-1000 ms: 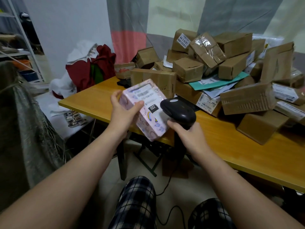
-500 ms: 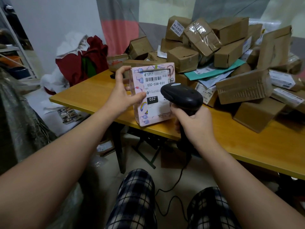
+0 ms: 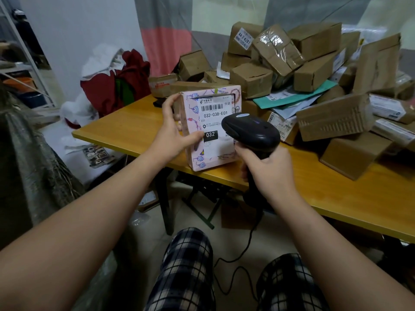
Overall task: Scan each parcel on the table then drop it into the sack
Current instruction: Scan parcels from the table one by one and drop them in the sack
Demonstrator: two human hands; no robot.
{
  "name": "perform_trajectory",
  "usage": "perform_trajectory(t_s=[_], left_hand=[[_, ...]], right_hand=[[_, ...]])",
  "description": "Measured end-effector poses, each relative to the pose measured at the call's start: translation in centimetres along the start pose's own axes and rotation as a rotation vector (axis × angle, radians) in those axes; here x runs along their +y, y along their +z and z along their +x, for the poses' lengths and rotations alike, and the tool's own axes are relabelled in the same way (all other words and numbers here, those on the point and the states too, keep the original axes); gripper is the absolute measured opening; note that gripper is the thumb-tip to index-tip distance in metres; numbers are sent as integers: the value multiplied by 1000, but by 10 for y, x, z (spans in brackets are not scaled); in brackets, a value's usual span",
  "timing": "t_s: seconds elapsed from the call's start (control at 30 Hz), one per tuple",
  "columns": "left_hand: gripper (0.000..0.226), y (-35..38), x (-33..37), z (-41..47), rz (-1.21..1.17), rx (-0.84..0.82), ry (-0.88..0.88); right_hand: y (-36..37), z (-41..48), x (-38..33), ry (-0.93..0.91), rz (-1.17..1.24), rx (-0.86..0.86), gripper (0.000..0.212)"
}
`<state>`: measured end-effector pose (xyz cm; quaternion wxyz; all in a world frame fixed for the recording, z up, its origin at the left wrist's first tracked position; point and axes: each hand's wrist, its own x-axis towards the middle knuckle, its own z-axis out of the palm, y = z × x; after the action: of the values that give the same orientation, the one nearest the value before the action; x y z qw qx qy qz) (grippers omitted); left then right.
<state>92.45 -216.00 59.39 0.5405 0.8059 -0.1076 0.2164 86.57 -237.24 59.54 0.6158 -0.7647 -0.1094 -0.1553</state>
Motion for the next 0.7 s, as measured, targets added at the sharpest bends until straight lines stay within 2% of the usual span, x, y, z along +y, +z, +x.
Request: perform_trajectory(t_s=[0.07, 0.17, 0.33, 0.43, 0.53, 0.57, 0.7], left_hand=[[95, 2, -3, -10, -20, 26, -66], [88, -8, -3, -35, -62, 144, -120], [78, -65, -5, -104, -97, 394, -160], [78, -118, -16, -159, 37, 544, -196], [79, -175, -31, -219, 192, 695, -249], [79, -191, -35, -238, 249, 748, -279], [80, -239, -54, -297, 459, 910, -396]], right_hand=[[4, -3, 0, -3, -10, -25, 25], [17, -9, 0, -15, -9, -107, 24], [69, -19, -3, -71, 10, -354, 21], [120, -28, -7, -87, -7, -535, 10], [181, -41, -3, -23, -29, -704, 48], [200, -47, -1, 0, -39, -766, 53], [262, -73, 17, 39, -127, -922, 39]])
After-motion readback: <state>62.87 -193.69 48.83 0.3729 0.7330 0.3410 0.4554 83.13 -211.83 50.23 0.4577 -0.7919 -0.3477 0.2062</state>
